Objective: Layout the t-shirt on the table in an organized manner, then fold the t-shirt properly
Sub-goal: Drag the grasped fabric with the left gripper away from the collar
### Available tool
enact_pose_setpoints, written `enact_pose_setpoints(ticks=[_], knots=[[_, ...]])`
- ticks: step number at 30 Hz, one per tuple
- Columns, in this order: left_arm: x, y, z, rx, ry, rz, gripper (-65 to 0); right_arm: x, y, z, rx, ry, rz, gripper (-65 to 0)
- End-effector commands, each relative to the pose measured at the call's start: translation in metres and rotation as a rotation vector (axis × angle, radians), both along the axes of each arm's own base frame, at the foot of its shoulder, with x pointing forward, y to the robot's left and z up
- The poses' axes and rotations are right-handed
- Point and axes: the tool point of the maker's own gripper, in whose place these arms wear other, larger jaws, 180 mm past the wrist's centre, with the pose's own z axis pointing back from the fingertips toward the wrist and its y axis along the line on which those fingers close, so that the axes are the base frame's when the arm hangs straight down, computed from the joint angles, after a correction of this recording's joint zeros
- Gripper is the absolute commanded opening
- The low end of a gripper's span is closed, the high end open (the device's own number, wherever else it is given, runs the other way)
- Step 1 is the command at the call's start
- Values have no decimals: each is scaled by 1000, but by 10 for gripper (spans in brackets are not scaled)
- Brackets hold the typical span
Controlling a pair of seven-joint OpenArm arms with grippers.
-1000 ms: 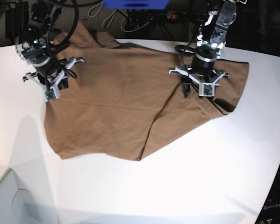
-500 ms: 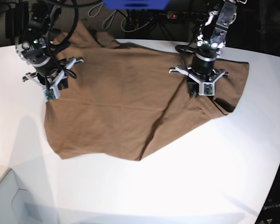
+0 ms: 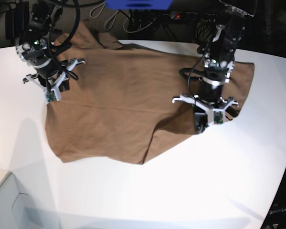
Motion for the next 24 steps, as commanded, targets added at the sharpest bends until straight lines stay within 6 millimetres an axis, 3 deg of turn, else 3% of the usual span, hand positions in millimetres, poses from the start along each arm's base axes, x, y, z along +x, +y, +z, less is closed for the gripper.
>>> enact_pose_setpoints(ticks=[1,9,16,18,20,24], knots=[[18,15,29,14,-98,36,-626,6,0,10,4,-43,-1,-569],[84,97,42,33,-54,245,-623,6,-3,10,-1,-43,-4,-571],[136,129,42,36,-18,328,-622,6,-3,10,-1,-43,-4,-571],[147,139,32,37,21,354,-618,6,-3,10,-1,-43,-4,-571],[158,149,24,34,63,382,-580,6,-3,10,-2,-43,-3,-571],[168,166,1,28,157,431,-412,7,-3,10,-3,-44,-2,-571]])
